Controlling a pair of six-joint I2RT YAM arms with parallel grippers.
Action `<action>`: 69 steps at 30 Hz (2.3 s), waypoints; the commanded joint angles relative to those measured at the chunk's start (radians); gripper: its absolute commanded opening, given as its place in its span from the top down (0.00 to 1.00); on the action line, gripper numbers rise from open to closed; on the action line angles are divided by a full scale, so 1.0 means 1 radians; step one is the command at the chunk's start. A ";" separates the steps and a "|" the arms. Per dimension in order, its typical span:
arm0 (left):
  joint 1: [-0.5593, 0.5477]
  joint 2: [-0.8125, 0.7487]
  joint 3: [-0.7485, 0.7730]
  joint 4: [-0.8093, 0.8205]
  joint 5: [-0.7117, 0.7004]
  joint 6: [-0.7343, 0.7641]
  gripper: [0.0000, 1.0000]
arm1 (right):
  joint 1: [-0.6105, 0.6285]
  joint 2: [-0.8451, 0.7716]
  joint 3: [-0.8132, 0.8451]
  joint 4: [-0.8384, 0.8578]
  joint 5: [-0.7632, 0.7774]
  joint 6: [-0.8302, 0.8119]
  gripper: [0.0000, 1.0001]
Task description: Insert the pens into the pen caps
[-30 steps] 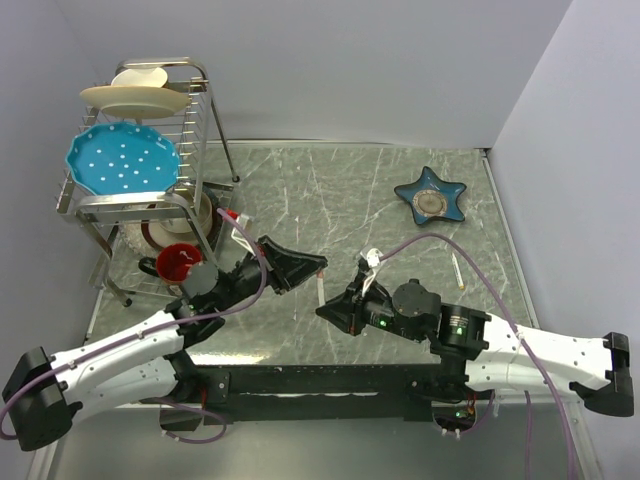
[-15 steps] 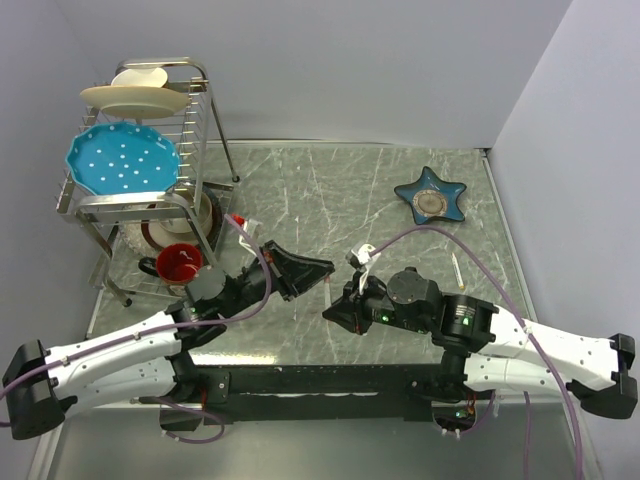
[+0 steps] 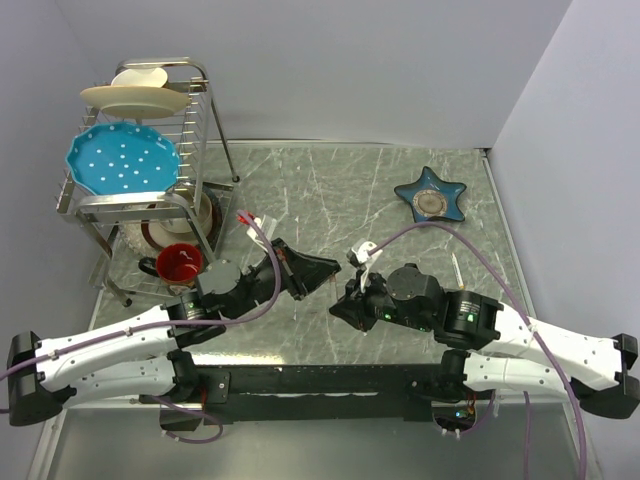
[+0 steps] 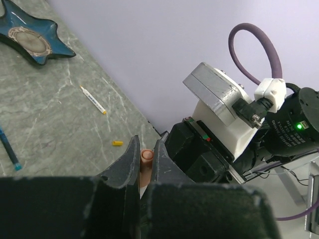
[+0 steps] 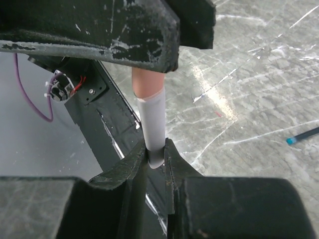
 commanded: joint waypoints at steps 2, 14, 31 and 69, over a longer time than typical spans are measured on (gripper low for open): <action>-0.092 0.043 -0.071 -0.395 0.168 0.038 0.99 | -0.066 -0.094 0.139 0.441 0.193 -0.016 1.00; -0.150 0.048 -0.065 -0.358 0.068 0.124 0.99 | -0.101 -0.028 0.197 0.395 0.127 0.041 1.00; -0.152 0.034 -0.188 -0.119 0.240 0.076 0.99 | -0.235 -0.050 0.115 0.544 -0.062 0.113 1.00; -0.131 0.018 -0.212 -0.427 0.247 0.052 0.99 | -0.314 -0.027 0.185 0.752 -0.210 -0.140 1.00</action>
